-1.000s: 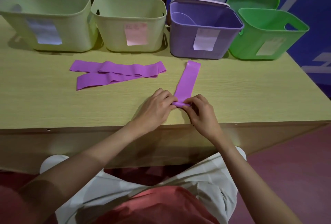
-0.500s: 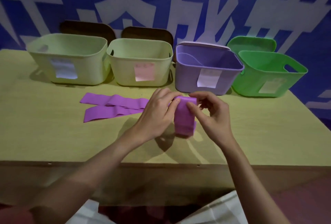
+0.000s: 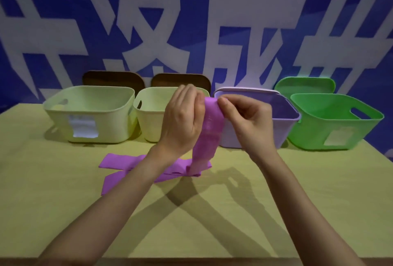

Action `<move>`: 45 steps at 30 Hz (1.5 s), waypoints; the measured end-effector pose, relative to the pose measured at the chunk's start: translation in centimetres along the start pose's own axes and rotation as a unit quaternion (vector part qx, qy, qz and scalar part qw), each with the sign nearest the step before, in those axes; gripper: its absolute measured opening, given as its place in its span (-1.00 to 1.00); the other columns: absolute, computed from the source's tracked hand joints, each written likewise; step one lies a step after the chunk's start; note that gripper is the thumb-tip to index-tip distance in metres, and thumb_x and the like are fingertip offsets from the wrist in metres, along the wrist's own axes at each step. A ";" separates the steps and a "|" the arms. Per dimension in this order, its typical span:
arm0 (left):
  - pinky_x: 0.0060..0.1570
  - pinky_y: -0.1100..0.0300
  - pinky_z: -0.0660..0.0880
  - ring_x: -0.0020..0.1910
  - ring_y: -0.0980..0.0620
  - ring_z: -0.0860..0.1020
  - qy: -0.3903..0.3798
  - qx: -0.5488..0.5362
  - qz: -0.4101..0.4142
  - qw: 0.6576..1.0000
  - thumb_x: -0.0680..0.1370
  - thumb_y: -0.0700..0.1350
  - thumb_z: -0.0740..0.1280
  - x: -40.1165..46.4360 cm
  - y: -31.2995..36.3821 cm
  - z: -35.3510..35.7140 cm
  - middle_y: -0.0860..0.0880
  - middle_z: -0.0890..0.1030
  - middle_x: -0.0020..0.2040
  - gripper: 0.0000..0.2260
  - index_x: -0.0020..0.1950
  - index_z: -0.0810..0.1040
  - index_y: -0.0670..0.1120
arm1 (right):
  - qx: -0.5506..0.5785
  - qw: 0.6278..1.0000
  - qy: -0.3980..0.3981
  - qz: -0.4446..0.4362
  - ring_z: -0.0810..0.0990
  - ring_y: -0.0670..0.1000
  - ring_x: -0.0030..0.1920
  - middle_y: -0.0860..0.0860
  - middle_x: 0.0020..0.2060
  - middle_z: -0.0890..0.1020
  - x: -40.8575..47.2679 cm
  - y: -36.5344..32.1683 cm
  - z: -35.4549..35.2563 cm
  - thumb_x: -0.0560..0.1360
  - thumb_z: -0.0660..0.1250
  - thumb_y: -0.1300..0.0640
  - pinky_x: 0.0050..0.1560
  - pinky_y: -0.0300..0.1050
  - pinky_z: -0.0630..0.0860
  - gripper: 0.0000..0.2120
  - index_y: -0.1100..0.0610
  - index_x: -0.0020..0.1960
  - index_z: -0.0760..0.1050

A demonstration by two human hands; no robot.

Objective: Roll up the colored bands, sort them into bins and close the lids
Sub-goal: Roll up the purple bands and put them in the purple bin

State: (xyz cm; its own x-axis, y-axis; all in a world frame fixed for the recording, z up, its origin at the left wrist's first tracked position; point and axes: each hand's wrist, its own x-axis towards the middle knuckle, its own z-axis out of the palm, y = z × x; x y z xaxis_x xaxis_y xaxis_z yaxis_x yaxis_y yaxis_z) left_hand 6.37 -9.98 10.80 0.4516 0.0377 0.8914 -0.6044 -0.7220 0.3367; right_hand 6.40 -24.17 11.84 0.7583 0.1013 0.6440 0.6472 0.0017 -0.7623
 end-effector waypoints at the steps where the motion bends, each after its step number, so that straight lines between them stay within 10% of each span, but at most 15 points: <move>1: -0.20 0.20 0.31 -0.23 0.06 0.35 0.011 0.010 0.006 1.000 0.68 -0.05 -0.05 0.5 -0.7 0.4 -0.08 0.41 -0.26 -0.59 -0.14 0.44 -0.23 | -0.013 1.000 -0.004 -0.006 0.63 -0.11 -0.18 -0.02 -0.22 0.69 0.6 0.3 0.2 0.52 0.38 0.22 -0.12 -0.16 0.57 -0.91 0.11 -0.03 0.64; 20: -0.45 0.35 0.32 -0.43 0.17 0.44 -0.023 -0.020 -0.171 0.985 0.68 -0.05 0.03 2.7 -5.6 2.5 0.09 0.40 -0.45 -0.62 -0.33 0.34 0.08 | -0.012 0.998 -0.029 -0.055 0.64 0.00 -0.11 0.11 -0.05 0.63 5.2 5.3 2.4 0.45 0.44 0.26 -0.09 -0.24 0.55 -0.78 0.20 0.10 0.62; 33: -0.41 0.26 0.39 -0.41 0.08 0.47 0.017 0.029 -0.083 0.996 0.66 0.02 -0.02 2.2 -6.9 2.7 0.12 0.39 -0.42 -0.65 -0.24 0.40 -0.03 | 0.053 0.996 -0.049 0.056 0.68 -0.09 -0.22 0.01 -0.28 0.71 5.5 4.7 2.2 0.43 0.44 0.23 -0.18 -0.34 0.52 -0.79 0.22 0.07 0.65; 45: -0.42 0.21 0.31 -0.50 0.16 0.40 -0.037 -0.134 -0.301 0.943 0.68 -0.01 0.04 2.7 -6.2 3.1 0.08 0.41 -0.54 -0.53 -0.42 0.38 -0.05 | -0.056 0.993 -0.073 -0.076 0.61 -0.15 -0.23 0.00 -0.07 0.63 5.7 5.1 2.0 0.41 0.48 0.29 -0.13 -0.36 0.54 -0.75 0.18 0.08 0.62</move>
State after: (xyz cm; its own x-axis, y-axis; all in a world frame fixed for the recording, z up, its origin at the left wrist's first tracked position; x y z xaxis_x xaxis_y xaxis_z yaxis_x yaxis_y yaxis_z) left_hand 13.36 -7.58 10.22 0.8048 0.3296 0.4936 -0.3634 -0.3840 0.8488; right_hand 13.89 -21.63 11.50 0.6363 0.2518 0.7292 0.7646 -0.0808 -0.6394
